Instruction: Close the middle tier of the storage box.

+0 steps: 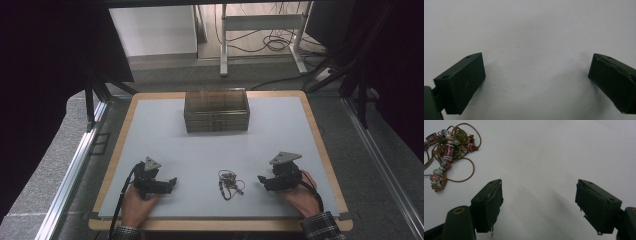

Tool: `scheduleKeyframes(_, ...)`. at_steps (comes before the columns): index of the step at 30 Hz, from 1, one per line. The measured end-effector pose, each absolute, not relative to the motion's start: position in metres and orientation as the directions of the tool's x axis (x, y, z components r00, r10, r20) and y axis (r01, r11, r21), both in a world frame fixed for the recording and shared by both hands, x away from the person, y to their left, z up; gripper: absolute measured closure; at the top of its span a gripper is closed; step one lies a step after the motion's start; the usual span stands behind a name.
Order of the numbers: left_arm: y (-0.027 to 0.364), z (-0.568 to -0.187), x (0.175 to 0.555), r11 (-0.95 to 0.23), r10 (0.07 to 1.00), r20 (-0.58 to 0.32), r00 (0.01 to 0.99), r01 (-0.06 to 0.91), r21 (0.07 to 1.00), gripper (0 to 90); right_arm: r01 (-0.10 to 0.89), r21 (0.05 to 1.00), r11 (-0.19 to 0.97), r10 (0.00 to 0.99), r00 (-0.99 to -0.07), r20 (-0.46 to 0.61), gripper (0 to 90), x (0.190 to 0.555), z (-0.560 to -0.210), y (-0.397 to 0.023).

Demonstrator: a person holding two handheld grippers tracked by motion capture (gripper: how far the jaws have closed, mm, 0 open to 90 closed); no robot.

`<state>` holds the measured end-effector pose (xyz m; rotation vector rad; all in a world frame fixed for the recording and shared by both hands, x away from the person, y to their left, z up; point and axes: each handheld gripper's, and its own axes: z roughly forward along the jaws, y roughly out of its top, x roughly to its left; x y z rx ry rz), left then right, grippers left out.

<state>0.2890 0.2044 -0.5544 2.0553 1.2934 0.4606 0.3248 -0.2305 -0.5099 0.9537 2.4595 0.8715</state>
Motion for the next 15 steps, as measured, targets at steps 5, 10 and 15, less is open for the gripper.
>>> scheduleKeyframes(5,0.2042,-0.5545,0.2888,-0.293,0.892,-0.049,0.449,0.659,0.692,1.2,0.432,0.632,0.643,0.659,-0.733,-0.168,27.1,0.3242,-0.5081,-0.2258)
scheduleKeyframes(10,0.2041,-0.5545,0.2887,-0.293,0.893,-0.049,0.448,0.659,0.693,1.3,0.417,0.628,0.657,0.65,-0.735,-0.192,29.9,0.3244,-0.5063,-0.224)
scheduleKeyframes(15,0.204,-0.5546,0.2887,-0.293,0.893,-0.049,0.448,0.659,0.693,1.3,0.431,0.634,0.642,0.66,-0.731,-0.171,30.9,0.3255,-0.5043,-0.2242)
